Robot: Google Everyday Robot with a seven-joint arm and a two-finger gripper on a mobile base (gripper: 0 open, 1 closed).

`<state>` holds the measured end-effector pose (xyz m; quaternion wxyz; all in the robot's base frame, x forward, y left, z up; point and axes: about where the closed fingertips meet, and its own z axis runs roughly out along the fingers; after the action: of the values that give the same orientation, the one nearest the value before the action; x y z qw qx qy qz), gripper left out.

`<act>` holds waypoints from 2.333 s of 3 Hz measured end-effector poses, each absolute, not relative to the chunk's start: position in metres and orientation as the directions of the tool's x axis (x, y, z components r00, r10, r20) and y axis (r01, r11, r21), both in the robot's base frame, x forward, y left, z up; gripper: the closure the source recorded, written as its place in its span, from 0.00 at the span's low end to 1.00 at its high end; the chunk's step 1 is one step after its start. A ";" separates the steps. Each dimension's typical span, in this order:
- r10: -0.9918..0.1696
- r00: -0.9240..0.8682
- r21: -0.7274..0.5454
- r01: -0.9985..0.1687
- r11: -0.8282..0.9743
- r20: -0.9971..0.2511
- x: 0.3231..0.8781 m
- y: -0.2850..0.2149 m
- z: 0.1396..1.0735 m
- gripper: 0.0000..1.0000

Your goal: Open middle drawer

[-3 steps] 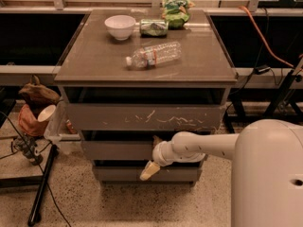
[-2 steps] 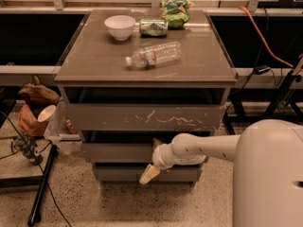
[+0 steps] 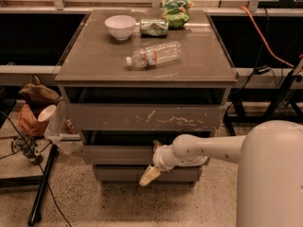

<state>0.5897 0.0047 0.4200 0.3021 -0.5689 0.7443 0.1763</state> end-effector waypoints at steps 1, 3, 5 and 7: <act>-0.740 -0.170 -0.081 -0.953 0.290 -0.650 0.590 0.005 0.420 0.00; -0.769 -0.218 -0.009 -0.960 0.279 -0.602 0.567 -0.001 0.431 0.00; -0.787 -0.269 0.052 -0.956 0.290 -0.555 0.529 -0.008 0.441 0.00; -0.779 -0.284 0.104 -0.956 0.275 -0.558 0.507 -0.004 0.434 0.00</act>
Offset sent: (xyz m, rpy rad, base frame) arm -0.0004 0.0008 0.0160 -0.0406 0.0490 0.0299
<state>0.5068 -0.0038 0.4339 0.2043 -0.5622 0.7717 0.2161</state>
